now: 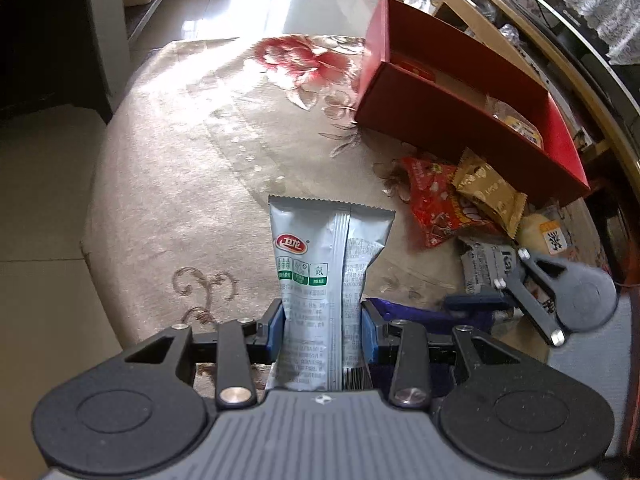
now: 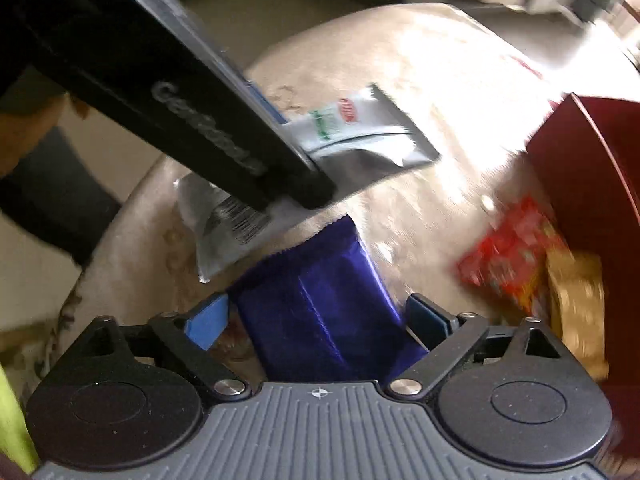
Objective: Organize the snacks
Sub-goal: 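Lift the silver packet with left tool while right tool lifts blue packet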
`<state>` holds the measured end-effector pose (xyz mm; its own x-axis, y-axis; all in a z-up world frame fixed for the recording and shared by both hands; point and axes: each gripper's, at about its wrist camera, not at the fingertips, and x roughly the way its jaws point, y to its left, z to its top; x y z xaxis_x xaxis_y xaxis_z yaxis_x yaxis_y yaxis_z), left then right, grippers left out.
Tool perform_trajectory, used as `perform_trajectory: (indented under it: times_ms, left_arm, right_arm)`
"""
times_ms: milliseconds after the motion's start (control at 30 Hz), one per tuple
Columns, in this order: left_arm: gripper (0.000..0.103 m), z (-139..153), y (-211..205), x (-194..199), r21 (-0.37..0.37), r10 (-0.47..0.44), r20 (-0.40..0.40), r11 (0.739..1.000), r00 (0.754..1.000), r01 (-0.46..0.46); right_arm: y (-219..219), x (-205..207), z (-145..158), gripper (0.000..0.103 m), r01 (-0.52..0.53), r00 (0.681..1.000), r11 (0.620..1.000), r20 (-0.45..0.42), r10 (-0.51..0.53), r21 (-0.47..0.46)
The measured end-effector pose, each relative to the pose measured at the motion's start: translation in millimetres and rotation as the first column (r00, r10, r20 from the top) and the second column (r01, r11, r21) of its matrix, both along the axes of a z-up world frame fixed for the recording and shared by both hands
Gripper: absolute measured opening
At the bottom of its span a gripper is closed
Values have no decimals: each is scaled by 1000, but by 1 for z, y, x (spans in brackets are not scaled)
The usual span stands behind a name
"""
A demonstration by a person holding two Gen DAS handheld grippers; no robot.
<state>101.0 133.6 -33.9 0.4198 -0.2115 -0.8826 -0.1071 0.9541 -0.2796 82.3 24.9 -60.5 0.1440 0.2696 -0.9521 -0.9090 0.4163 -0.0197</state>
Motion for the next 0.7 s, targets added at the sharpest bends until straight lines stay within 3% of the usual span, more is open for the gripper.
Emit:
perform_trajectory:
  times_ms: [133, 200, 300, 400, 533, 700]
  left_arm:
    - [39, 2, -8, -1, 11, -21, 5, 1000, 1000, 21]
    - [39, 2, -12, -2, 32, -29, 10, 999, 1000, 29]
    - [40, 0, -16, -3, 47, -40, 2, 998, 999, 40]
    - [40, 0, -22, -4, 72, -51, 5, 996, 999, 50]
    - [42, -1, -35, -3, 122, -74, 13, 990, 997, 72]
    - [50, -7, -35, -2, 159, -72, 1, 985, 997, 71]
  right_arm:
    - [-21, -23, 1, 93, 115, 993, 993, 4, -115, 19]
    - [-33, -37, 6, 80, 172, 985, 984, 11, -173, 45]
    - [-55, -51, 9, 75, 277, 961, 957, -22, -276, 81]
    - [-66, -58, 8, 76, 344, 938, 934, -10, -345, 96]
    - [-56, -60, 6, 84, 317, 945, 944, 50, -323, 91]
    - [-53, -42, 7, 92, 335, 938, 935, 58, -343, 114]
